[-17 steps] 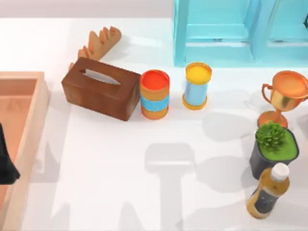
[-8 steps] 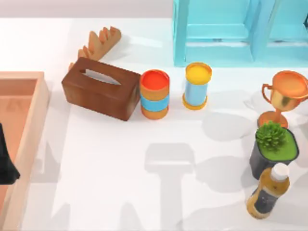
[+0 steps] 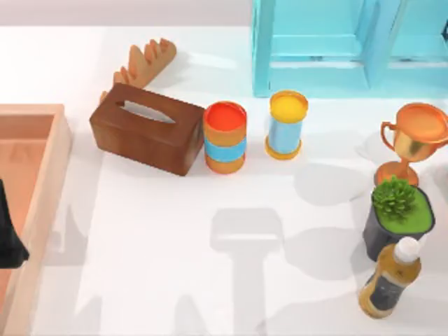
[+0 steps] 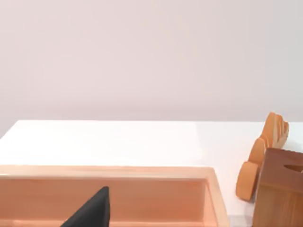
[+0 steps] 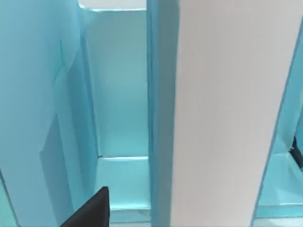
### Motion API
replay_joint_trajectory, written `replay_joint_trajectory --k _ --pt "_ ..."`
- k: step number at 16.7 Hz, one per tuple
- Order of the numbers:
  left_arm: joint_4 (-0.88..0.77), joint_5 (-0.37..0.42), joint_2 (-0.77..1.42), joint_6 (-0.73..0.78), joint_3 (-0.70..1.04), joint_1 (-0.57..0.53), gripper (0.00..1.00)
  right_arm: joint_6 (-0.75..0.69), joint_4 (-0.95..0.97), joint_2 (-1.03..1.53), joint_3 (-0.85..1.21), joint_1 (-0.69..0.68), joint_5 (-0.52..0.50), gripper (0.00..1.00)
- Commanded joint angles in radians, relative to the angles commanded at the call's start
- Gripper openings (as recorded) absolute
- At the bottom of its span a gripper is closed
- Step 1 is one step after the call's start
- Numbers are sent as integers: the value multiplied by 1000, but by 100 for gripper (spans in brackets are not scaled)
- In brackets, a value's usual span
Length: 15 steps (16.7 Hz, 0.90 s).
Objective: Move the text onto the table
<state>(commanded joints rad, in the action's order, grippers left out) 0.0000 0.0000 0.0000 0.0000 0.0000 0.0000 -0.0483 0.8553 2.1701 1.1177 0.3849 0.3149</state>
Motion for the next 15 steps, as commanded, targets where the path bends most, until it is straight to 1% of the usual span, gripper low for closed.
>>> replay_joint_trajectory --k 5,7,11,15 --pt "0 0 0 0 0 0 100 3 -64 165 221 -42 -40 100" --pt "0 0 0 0 0 0 100 4 -73 191 254 -49 -48 100" --pt "0 0 0 0 0 0 100 4 -73 193 256 -50 -48 100" --pt "0 0 0 0 0 0 100 4 -73 193 256 -50 -48 70"
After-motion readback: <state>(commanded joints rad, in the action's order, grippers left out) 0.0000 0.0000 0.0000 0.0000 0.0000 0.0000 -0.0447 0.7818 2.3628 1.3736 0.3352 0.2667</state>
